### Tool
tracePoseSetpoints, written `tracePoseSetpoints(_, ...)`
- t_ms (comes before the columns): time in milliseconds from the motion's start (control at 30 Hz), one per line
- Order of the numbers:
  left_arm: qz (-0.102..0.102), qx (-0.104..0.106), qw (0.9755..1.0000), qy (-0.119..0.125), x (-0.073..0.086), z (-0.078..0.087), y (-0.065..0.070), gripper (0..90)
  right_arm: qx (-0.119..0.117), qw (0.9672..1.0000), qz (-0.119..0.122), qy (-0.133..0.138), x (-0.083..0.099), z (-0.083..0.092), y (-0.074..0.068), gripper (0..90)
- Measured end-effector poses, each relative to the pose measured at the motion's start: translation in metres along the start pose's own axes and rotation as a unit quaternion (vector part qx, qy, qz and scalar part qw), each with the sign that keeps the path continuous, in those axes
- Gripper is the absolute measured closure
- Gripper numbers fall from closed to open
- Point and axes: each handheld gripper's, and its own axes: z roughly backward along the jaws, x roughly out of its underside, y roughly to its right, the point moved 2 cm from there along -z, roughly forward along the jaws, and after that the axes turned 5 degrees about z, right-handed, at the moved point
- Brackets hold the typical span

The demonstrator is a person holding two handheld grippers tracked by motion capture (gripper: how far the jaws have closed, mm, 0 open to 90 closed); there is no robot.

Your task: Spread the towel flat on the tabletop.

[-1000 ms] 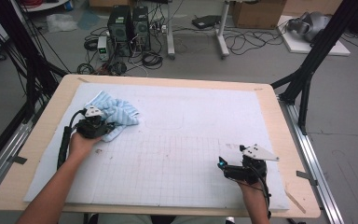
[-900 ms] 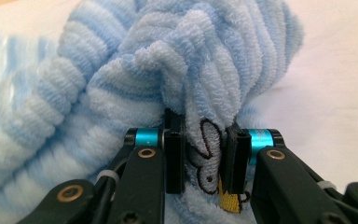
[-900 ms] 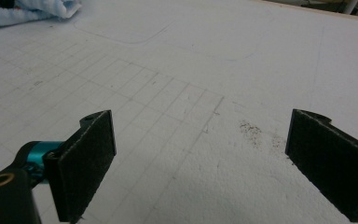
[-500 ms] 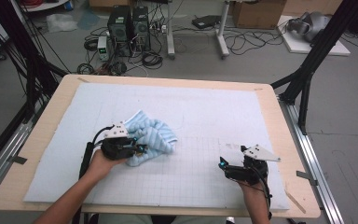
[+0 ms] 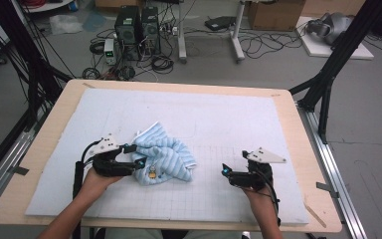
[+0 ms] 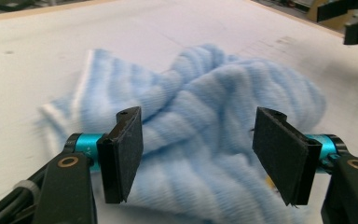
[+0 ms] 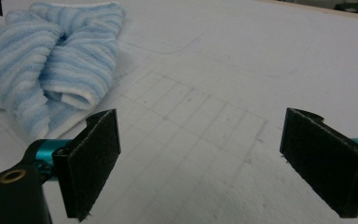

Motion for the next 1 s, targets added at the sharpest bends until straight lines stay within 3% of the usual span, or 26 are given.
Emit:
tracePoseSetpoints(133,0.007,-0.016,0.9998,0.011,0.0,0.006,-0.009,33.9,-0.025,0.9997,-0.002,0.0,-0.013,-0.018,-0.009,11.2)
tracePoseSetpoints(200,0.01,-0.019,0.9997,0.014,0.001,0.008,-0.011,34.1,-0.059,0.9977,0.033,-0.003,-0.029,-0.038,-0.024,25.5)
tracePoseSetpoints(333,0.012,-0.021,0.9996,0.017,0.001,0.008,-0.014,34.3,-0.115,0.9902,0.077,-0.019,-0.045,-0.066,-0.044,42.8)
tracePoseSetpoints(533,0.019,-0.024,0.9993,0.021,0.003,0.009,-0.019,34.4,-0.164,0.9778,0.117,-0.059,-0.052,-0.101,-0.067,53.5)
tracePoseSetpoints(567,0.019,-0.024,0.9993,0.02,0.003,0.009,-0.019,34.4,-0.167,0.9754,0.126,-0.069,-0.051,-0.106,-0.069,57.7)
tracePoseSetpoints(633,0.018,-0.025,0.9994,0.019,0.003,0.009,-0.019,34.6,-0.172,0.9683,0.153,-0.097,-0.047,-0.113,-0.074,77.0)
tracePoseSetpoints(667,0.02,-0.026,0.9993,0.02,0.003,0.008,-0.02,34.8,-0.169,0.9671,0.165,-0.096,-0.048,-0.112,-0.074,82.1)
tracePoseSetpoints(733,0.021,-0.028,0.9992,0.022,0.003,0.009,-0.021,34.9,-0.16,0.9725,0.154,-0.069,-0.053,-0.105,-0.069,83.7)
tracePoseSetpoints(833,0.025,-0.03,0.999,0.022,0.003,0.009,-0.022,35.1,-0.13,0.9812,0.134,-0.048,-0.061,-0.093,-0.055,84.3)
tracePoseSetpoints(1000,0.025,-0.029,0.999,0.02,0.004,0.008,-0.022,35.3,-0.041,0.9929,0.109,-0.024,-0.071,-0.073,-0.027,84.3)
